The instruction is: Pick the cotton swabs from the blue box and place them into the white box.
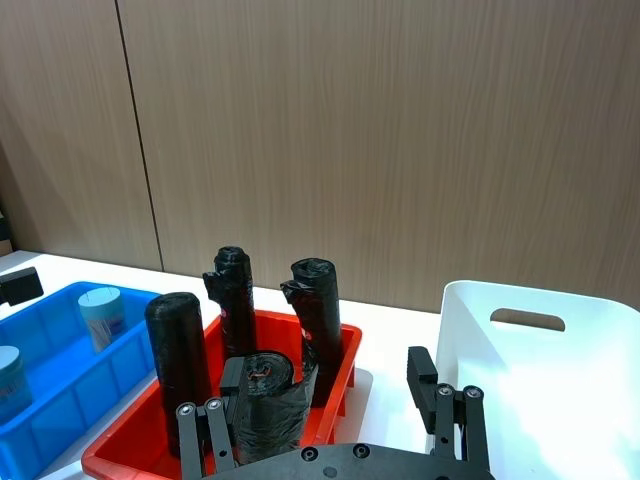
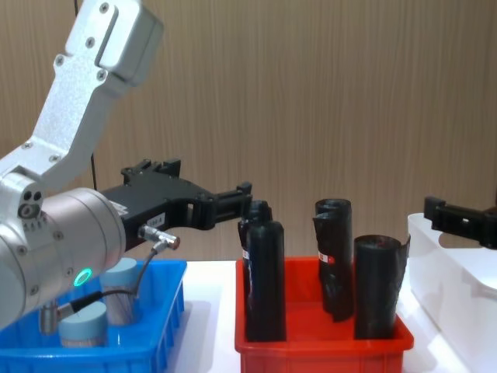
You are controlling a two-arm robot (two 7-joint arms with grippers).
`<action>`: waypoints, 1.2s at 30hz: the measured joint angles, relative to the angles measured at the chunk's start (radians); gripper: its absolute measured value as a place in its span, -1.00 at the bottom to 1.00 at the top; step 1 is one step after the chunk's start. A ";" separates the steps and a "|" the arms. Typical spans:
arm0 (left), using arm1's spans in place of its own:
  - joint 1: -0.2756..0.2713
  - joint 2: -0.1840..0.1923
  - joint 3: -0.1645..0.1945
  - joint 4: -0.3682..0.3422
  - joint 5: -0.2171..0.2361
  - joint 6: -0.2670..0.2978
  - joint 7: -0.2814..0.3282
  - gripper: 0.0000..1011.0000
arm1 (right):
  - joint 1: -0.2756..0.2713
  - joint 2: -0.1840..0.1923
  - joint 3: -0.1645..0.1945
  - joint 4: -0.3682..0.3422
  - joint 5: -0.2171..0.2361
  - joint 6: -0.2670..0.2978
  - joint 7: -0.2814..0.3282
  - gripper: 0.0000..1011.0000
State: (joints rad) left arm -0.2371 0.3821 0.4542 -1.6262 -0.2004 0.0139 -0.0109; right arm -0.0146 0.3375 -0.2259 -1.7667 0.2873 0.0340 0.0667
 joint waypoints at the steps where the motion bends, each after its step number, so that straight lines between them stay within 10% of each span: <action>1: 0.000 0.000 0.000 0.000 0.000 0.000 0.000 0.99 | 0.000 0.000 0.000 0.000 0.000 0.000 0.000 0.98; 36: -0.013 0.008 -0.028 0.039 -0.047 0.059 -0.018 0.99 | 0.000 0.000 0.000 0.000 0.000 0.000 0.000 0.98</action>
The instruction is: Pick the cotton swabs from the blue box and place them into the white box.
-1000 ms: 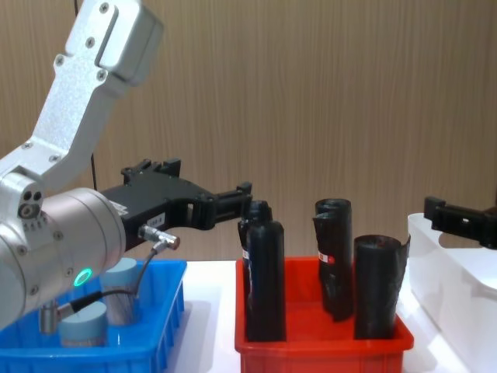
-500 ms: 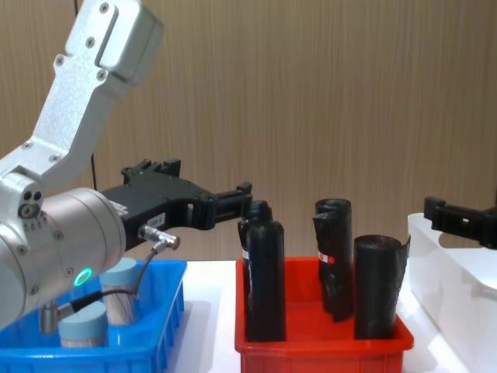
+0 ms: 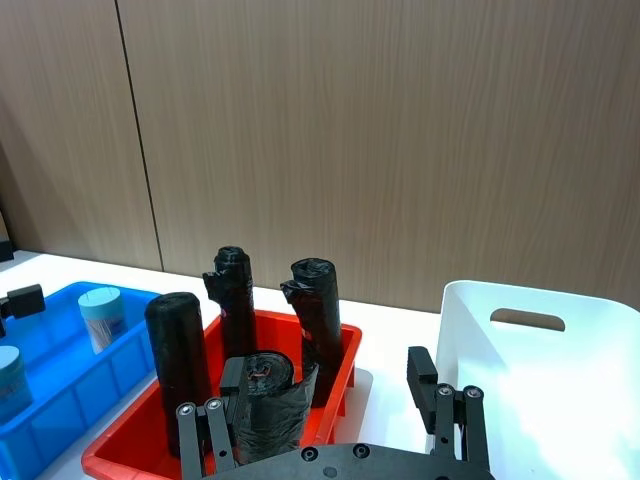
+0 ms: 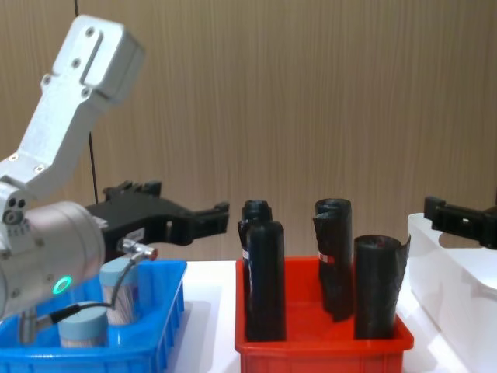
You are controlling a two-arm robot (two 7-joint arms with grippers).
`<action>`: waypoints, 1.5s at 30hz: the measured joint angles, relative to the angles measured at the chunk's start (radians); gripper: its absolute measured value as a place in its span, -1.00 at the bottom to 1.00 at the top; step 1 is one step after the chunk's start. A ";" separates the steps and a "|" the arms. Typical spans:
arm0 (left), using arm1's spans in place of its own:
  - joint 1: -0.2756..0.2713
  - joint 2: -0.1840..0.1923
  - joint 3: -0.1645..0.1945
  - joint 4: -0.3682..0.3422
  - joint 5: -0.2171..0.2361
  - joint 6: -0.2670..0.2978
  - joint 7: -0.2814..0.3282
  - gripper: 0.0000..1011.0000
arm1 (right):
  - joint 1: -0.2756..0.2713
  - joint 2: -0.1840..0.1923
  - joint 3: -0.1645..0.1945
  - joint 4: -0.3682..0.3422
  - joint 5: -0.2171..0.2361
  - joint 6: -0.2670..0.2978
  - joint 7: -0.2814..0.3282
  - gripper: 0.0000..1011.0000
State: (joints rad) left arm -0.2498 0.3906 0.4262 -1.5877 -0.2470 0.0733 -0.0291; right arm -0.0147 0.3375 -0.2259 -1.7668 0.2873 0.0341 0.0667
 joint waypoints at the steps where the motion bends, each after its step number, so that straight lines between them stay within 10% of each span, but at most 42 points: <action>1: 0.000 0.001 -0.002 0.002 -0.004 0.005 0.001 0.99 | 0.000 0.000 0.000 0.000 0.000 0.000 0.000 0.98; 27: 0.041 0.043 -0.078 0.037 -0.202 0.200 0.143 0.99 | 0.000 0.000 0.000 0.000 0.000 0.000 0.000 0.98; 45: 0.039 0.043 -0.105 0.109 -0.271 0.224 0.138 0.99 | 0.000 0.000 0.000 0.000 0.000 0.000 0.000 0.98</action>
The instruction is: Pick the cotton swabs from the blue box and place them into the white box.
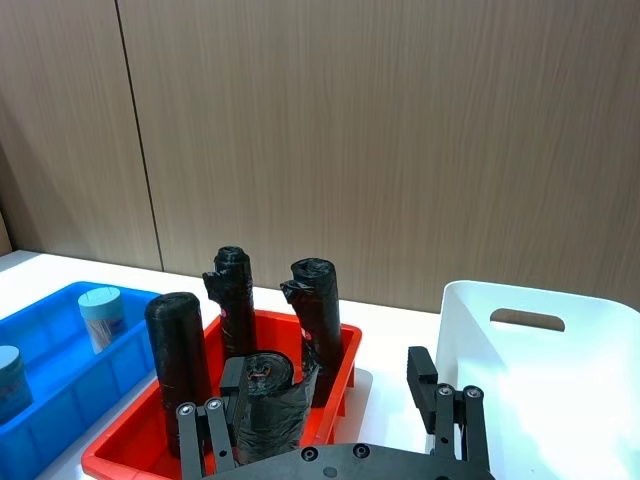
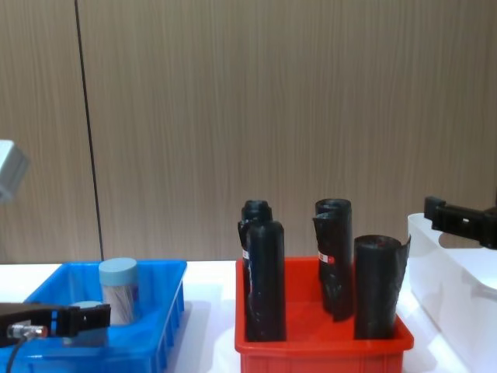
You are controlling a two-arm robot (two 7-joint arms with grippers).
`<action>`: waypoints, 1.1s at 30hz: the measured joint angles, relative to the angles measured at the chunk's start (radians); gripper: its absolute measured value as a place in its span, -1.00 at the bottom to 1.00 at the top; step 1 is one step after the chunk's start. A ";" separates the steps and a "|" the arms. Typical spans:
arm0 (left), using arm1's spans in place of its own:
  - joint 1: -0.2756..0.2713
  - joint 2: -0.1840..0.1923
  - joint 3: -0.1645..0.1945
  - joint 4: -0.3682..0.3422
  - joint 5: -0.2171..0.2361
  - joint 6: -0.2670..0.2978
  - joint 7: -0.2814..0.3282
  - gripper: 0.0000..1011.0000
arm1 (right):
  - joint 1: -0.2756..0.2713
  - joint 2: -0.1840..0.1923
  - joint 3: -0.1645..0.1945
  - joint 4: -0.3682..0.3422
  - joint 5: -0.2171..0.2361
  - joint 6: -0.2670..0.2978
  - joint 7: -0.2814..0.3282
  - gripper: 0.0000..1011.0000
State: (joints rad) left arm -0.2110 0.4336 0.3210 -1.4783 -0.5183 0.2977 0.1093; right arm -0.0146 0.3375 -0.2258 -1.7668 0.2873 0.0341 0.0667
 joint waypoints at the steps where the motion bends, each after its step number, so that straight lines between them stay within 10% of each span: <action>1: -0.002 -0.002 -0.001 0.007 -0.003 -0.003 -0.005 0.99 | 0.000 0.000 0.000 0.000 0.000 0.000 0.000 0.98; 18: -0.024 -0.018 -0.008 0.096 -0.013 -0.069 -0.087 0.97 | 0.000 0.000 0.000 0.000 0.000 0.000 0.000 0.98; 33: -0.033 -0.024 -0.010 0.123 0.010 -0.077 -0.108 0.30 | 0.000 0.000 0.000 0.000 0.000 0.000 0.000 0.98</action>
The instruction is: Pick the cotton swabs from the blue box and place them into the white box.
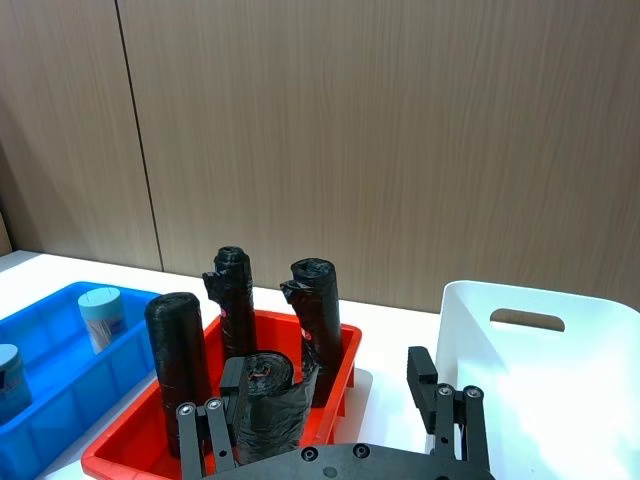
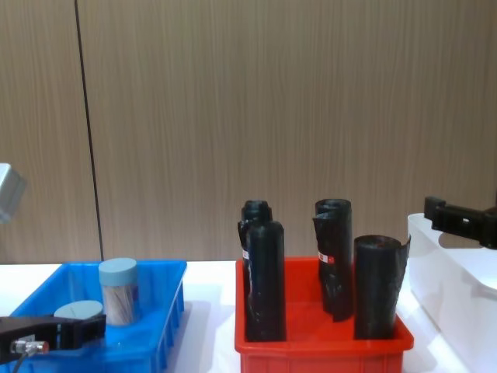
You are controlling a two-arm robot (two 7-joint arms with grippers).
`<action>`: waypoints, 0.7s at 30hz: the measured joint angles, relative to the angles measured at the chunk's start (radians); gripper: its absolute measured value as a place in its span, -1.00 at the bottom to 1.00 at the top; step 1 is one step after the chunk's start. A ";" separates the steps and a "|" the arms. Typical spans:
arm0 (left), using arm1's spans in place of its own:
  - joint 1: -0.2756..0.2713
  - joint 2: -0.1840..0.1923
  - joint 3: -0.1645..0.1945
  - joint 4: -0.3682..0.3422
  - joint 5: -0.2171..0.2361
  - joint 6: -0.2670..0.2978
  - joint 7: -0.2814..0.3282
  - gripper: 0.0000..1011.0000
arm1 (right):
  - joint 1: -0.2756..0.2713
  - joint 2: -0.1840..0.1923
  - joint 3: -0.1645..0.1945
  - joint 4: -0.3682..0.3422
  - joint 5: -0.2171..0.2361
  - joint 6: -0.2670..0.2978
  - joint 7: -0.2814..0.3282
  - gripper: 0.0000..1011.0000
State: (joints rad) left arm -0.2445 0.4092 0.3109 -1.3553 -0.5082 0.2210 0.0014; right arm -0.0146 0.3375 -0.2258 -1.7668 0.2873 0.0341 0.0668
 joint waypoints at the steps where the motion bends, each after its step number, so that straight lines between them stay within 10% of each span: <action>1: 0.000 0.000 0.000 0.000 0.003 0.001 0.000 0.30 | 0.000 0.000 0.000 0.000 0.000 0.000 0.000 0.98; 21: 0.016 0.015 -0.003 -0.058 0.101 -0.061 -0.018 0.29 | 0.000 0.000 0.000 0.000 0.000 0.000 0.000 0.98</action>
State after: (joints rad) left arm -0.2284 0.4241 0.3079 -1.4132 -0.4072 0.1598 -0.0169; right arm -0.0146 0.3375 -0.2258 -1.7668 0.2873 0.0341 0.0667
